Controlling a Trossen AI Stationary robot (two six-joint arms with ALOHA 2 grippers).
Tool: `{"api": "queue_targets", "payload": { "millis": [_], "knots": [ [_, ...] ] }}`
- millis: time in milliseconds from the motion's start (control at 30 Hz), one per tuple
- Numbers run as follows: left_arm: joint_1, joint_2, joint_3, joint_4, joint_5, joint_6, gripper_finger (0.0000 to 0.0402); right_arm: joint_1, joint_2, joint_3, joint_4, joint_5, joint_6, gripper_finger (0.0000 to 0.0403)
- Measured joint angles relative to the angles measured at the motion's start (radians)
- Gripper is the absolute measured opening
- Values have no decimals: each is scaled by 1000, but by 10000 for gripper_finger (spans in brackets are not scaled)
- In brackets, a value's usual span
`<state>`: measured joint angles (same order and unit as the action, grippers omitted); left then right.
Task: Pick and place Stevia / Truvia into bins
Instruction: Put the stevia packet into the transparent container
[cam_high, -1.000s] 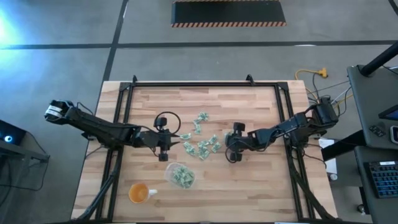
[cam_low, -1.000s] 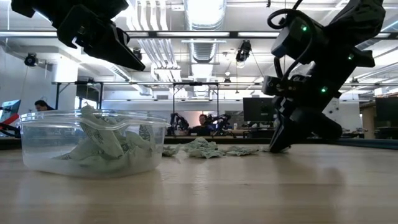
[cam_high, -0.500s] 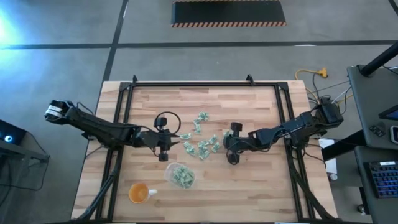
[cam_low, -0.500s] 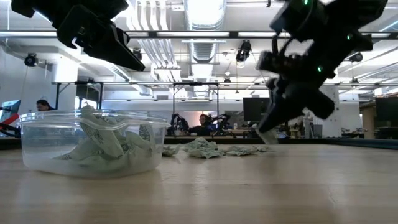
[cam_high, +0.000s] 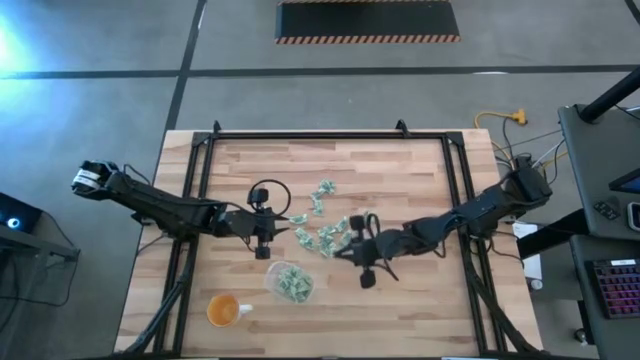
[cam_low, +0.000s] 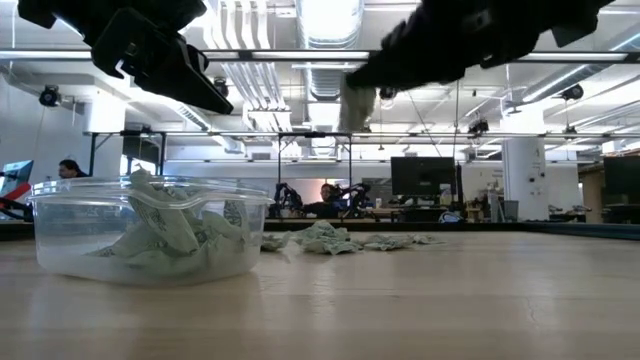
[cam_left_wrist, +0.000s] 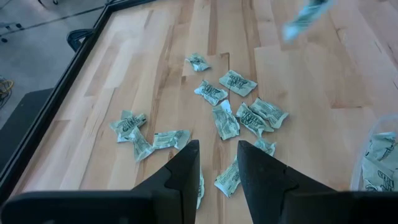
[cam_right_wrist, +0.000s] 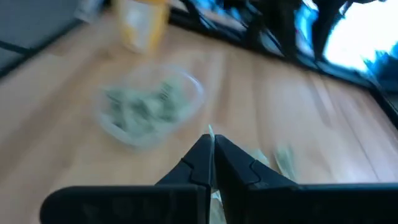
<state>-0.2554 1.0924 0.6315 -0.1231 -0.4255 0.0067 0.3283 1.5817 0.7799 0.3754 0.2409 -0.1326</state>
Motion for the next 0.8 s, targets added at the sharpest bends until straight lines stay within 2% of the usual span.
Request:
{"api": "queue_targets", "payload": {
  "millis": [133, 300, 433, 500, 667, 800],
  "knots": [
    [0, 0, 0, 0, 0, 0, 92, 8, 65, 0, 114, -105, -64, 9],
    [0, 0, 0, 1, 0, 0, 92, 4, 153, 20, 209, -119, -119, 9],
    [0, 0, 0, 0, 0, 0, 92, 6, 227, 97, 217, -125, -140, 9],
    [0, 0, 0, 1, 0, 0, 92, 6, 274, 150, 219, -174, -141, 9],
    [0, 0, -1, 0, 0, 0, 92, 6, 395, 289, 187, -295, -159, 9],
    [0, 1, -3, -3, 0, 0, 92, 6, 460, 416, -14, -302, -179, 9]
  ]
}}
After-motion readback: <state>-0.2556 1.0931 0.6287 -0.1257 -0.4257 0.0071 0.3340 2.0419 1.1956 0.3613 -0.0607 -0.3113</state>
